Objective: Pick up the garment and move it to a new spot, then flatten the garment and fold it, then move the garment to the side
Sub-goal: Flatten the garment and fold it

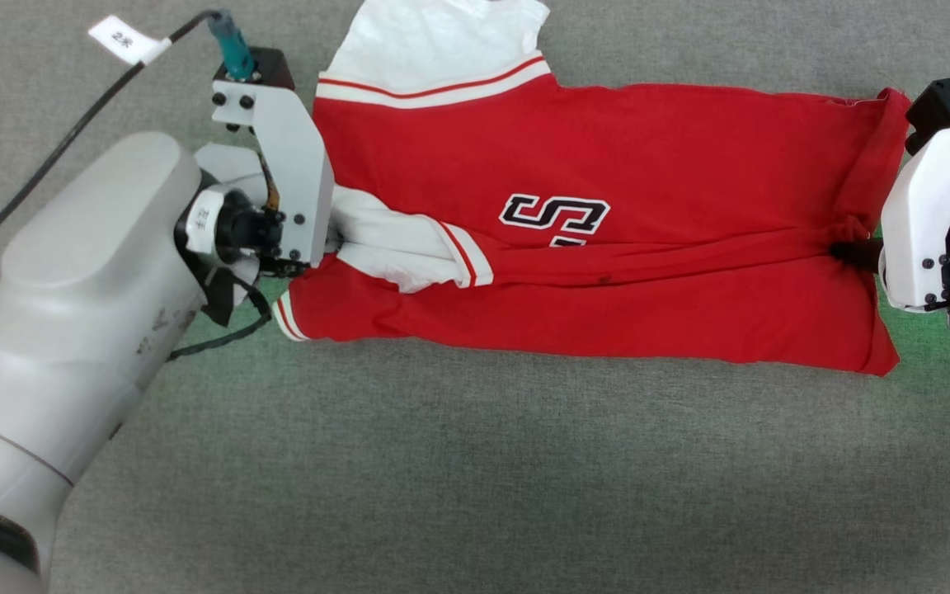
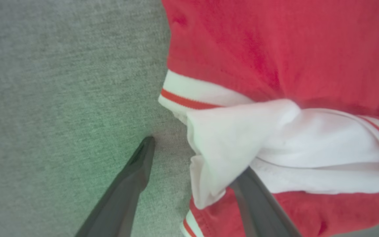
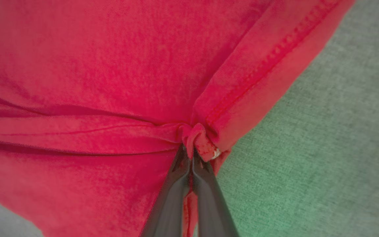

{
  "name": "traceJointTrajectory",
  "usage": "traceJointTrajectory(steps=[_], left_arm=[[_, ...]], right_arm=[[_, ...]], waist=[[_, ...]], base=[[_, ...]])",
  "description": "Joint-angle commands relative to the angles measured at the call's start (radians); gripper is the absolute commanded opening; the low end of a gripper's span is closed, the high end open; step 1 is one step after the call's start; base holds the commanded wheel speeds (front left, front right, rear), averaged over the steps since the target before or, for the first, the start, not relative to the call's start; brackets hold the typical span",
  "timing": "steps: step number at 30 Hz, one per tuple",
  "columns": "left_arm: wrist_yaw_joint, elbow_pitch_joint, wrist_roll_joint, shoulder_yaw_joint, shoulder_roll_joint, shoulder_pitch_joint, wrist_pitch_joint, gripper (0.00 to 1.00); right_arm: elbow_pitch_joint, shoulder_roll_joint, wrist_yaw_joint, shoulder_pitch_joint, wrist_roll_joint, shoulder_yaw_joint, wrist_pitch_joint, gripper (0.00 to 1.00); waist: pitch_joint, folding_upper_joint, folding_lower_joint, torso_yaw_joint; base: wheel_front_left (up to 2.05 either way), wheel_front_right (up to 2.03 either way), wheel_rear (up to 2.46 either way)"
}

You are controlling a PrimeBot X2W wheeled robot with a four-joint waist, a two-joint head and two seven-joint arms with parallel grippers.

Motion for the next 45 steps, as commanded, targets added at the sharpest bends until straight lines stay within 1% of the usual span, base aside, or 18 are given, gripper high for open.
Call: traceJointTrajectory(steps=[1,2,3,4,5,11,20,25,29,33,37,38,41,45], left_arm=[[-0.002,0.022,-0.001,-0.015,-0.009,0.043,-0.011,1.0],[-0.004,0.024,-0.002,-0.014,-0.01,0.044,-0.014,1.0],[-0.004,0.027,-0.003,-0.014,-0.011,0.047,-0.015,1.0],[-0.005,0.029,-0.004,-0.014,-0.013,0.05,-0.015,1.0],[-0.006,0.03,-0.006,-0.015,-0.013,0.052,-0.013,1.0],[-0.018,0.039,-0.015,-0.007,-0.014,0.064,-0.029,1.0],[-0.045,0.037,-0.003,-0.007,0.007,0.06,-0.053,1.0],[-0.053,0.025,0.003,-0.004,0.02,0.076,-0.089,1.0],[-0.064,0.005,0.012,0.001,0.034,0.102,-0.154,1.0],[-0.056,-0.02,0.022,0.014,0.05,0.142,-0.236,1.0],[-0.058,-0.059,0.01,0.035,0.071,0.198,-0.319,1.0],[-0.058,-0.059,0.01,0.035,0.071,0.198,-0.319,1.0],[-0.052,-0.095,0.007,0.049,0.09,0.248,-0.383,1.0],[-0.04,-0.158,0.008,0.063,0.113,0.323,-0.474,1.0]], right_arm=[[0.065,0.021,-0.007,0.085,-0.004,0.05,0.043,0.0],[0.069,0.023,-0.007,0.087,-0.002,0.05,0.047,0.17],[0.072,0.024,-0.007,0.086,-0.002,0.051,0.053,0.37],[0.073,0.026,-0.007,0.085,-0.002,0.053,0.059,0.76],[0.075,0.026,-0.006,0.084,-0.004,0.054,0.06,1.0],[0.096,0.029,-0.006,0.082,-0.033,0.036,0.026,1.0],[0.13,0.054,-0.005,0.104,-0.063,0.004,-0.044,1.0],[0.126,0.057,-0.005,0.123,-0.064,-0.007,-0.088,1.0],[0.105,0.049,-0.005,0.147,-0.063,-0.016,-0.143,1.0],[0.071,0.038,-0.005,0.192,-0.051,-0.027,-0.203,1.0],[0.023,0.022,-0.005,0.245,-0.05,-0.034,-0.274,1.0],[0.023,0.022,-0.005,0.245,-0.05,-0.034,-0.274,1.0],[-0.023,0.003,-0.005,0.286,-0.056,-0.032,-0.34,1.0],[-0.092,-0.02,-0.005,0.351,-0.067,-0.033,-0.468,1.0]], waist=[[-0.003,0.0,0.0,0.0],[-0.005,0.0,0.0,0.0],[-0.009,0.0,0.0,0.0],[-0.015,0.0,0.0,-0.001],[-0.021,0.0,0.0,-0.001],[-0.075,0.0,0.0,-0.001],[-0.159,0.0,0.0,0.004],[-0.205,0.0,0.0,0.006],[-0.248,0.0,0.0,0.007],[-0.292,0.0,0.0,0.008],[-0.33,0.0,0.0,0.003],[-0.33,0.0,0.0,0.003],[-0.357,0.0,0.0,-0.001],[-0.393,0.0,0.0,-0.002]], base=[[0.0,0.0,0.0],[0.0,0.0,0.0],[0.0,0.0,0.0],[0.0,0.0,0.0],[0.0,0.0,0.0],[0.0,0.0,0.0],[0.0,0.0,0.0],[0.0,0.0,0.0],[0.0,0.0,0.0],[0.0,0.0,0.0],[0.0,0.0,0.0],[0.0,0.0,0.0],[0.0,0.0,0.0],[0.0,0.0,0.0]])
